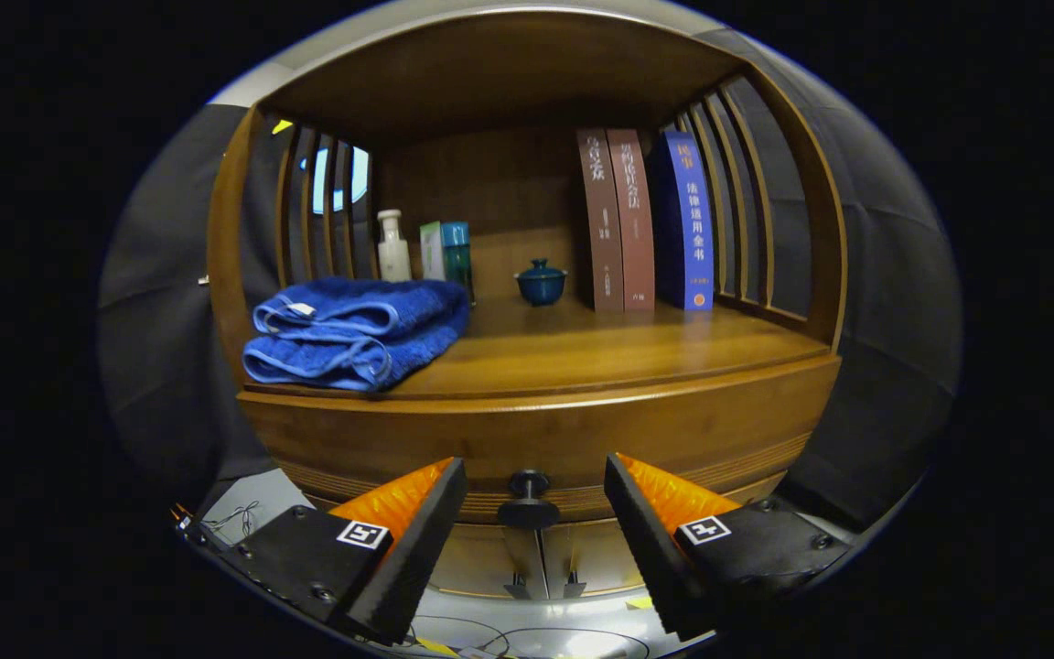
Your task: Pull open the drawer, take out the items inside it, and place them on the countertop above the cabinet.
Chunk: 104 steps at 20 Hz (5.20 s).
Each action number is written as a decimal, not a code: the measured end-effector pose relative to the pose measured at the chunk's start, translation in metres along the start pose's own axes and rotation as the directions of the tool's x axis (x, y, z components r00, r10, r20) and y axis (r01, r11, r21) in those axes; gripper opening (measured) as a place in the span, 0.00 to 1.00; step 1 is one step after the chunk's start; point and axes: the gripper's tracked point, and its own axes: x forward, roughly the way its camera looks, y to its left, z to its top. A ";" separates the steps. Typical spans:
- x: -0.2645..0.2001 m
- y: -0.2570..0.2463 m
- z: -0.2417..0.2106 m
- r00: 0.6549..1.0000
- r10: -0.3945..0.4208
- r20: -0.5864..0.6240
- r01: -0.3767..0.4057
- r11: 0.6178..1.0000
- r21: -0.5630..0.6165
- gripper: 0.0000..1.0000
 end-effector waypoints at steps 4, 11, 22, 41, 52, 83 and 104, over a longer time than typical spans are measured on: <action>0.019 0.001 -0.029 0.997 0.007 -0.075 -0.007 1.000 0.002 0.79; 0.027 0.004 -0.042 0.993 0.009 -0.119 -0.012 1.000 -0.027 0.40; -0.011 0.005 -0.052 0.985 0.033 -0.171 -0.034 0.999 -0.004 0.34; -0.153 -0.003 -0.096 0.952 0.030 -0.303 -0.023 0.999 0.025 0.34; -0.169 -0.002 -0.114 0.937 0.041 -0.347 -0.029 0.999 0.039 0.38; 0.001 0.016 0.003 0.821 -0.023 -0.570 -0.015 0.998 -0.062 0.86; -0.002 0.025 -0.024 0.694 0.048 -0.718 -0.078 0.997 -0.009 0.22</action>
